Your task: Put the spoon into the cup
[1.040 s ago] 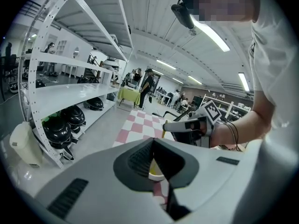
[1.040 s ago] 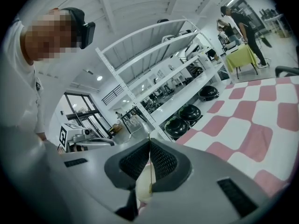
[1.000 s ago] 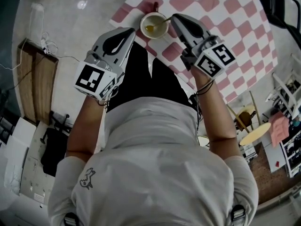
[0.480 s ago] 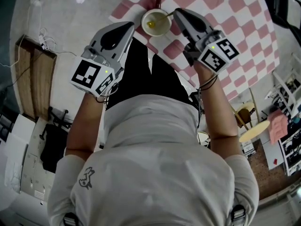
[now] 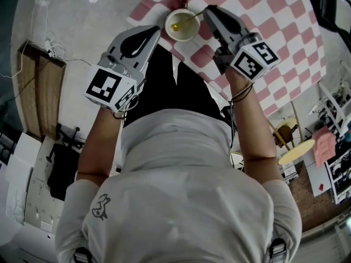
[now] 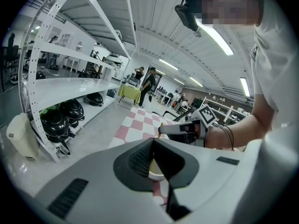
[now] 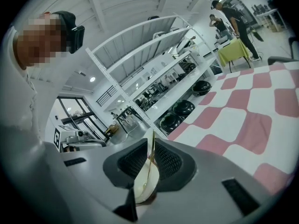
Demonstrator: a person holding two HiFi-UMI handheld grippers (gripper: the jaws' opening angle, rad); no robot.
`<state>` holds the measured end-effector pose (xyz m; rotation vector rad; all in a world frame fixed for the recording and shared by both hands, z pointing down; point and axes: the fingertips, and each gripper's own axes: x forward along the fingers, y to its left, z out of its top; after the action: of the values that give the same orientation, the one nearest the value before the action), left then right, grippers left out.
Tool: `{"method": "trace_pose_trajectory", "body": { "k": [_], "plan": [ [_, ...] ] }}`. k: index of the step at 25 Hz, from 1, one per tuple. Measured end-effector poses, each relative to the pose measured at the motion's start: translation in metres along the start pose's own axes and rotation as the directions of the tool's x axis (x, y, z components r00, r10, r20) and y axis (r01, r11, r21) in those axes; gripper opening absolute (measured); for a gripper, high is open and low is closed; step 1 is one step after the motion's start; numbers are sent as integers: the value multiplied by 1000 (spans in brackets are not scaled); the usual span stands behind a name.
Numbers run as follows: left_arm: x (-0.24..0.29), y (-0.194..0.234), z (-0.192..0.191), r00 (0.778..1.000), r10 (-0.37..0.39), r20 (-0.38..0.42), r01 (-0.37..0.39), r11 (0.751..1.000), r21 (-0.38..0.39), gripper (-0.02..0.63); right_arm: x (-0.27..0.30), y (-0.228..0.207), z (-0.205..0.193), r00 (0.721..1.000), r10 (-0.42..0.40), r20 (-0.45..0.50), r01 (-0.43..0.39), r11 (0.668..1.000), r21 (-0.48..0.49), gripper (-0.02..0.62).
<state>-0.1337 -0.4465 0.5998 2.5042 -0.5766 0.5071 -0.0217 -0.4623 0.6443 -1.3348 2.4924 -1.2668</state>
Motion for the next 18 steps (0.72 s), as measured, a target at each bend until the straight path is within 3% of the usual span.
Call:
{"method": "trace_pose_trajectory", "body": {
  "k": [7, 18],
  "plan": [
    [-1, -9, 4, 1000, -3, 8, 3, 1000, 10, 14, -13, -7, 10, 998, -49, 38, 49, 999, -1, 75],
    [-5, -56, 25, 999, -18, 51, 15, 998, 62, 14, -58, 25, 22, 1000, -17, 27, 20, 994, -110, 77]
  ]
}}
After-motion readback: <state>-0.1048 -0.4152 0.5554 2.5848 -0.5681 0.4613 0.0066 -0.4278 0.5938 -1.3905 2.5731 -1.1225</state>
